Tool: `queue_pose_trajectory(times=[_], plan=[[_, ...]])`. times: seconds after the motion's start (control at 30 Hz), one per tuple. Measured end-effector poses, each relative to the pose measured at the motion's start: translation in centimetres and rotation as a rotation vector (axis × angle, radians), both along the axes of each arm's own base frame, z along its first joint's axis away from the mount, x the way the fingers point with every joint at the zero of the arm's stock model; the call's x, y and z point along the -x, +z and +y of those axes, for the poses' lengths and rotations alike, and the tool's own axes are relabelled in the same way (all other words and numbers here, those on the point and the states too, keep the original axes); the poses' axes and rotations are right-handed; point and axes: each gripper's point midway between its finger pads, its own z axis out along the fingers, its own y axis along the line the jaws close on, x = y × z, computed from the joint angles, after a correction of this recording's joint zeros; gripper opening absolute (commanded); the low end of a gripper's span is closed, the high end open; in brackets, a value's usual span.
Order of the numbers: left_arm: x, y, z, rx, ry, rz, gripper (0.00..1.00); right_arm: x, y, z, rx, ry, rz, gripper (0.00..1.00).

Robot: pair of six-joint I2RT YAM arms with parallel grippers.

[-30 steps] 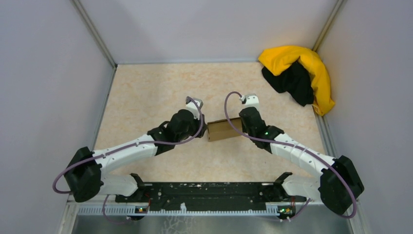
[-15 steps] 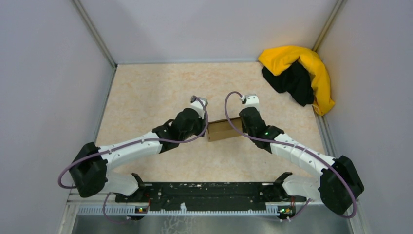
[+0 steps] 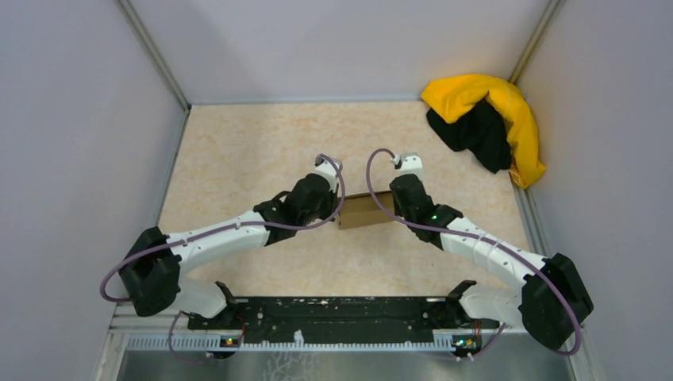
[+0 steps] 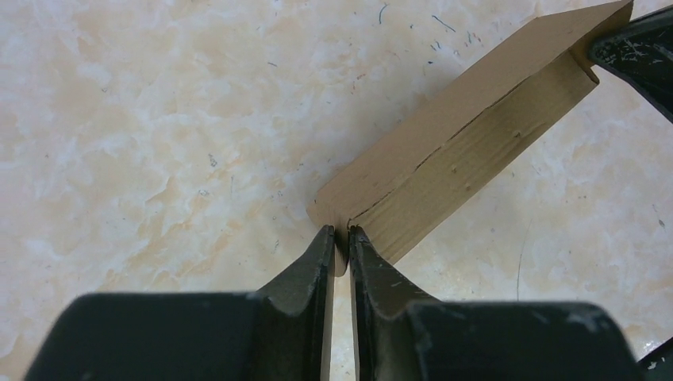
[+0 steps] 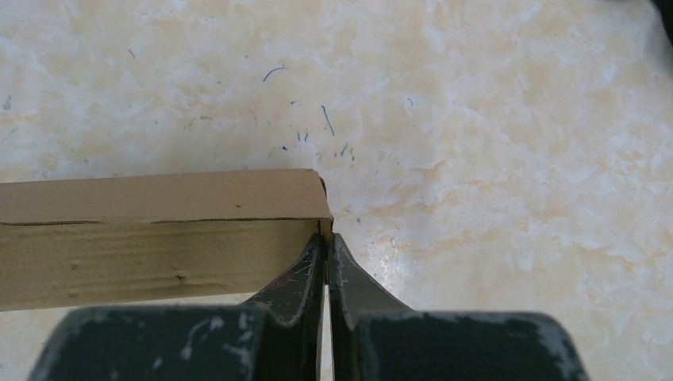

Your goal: Fold the paper box

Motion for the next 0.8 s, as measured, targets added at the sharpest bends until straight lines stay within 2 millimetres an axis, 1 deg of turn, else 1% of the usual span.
queue_pose_trajectory(times=[0.5,0.8], plan=[[-1.2,-0.1,-0.4,-0.063,0.058,0.039,0.15,0.0,0.0,0.1,-0.008,-0.003,0.002,0.00],[-1.5,0.1,-0.9,-0.099,0.056,0.065,0.15,0.0,-0.1,0.0,-0.005,-0.004,0.003,0.00]])
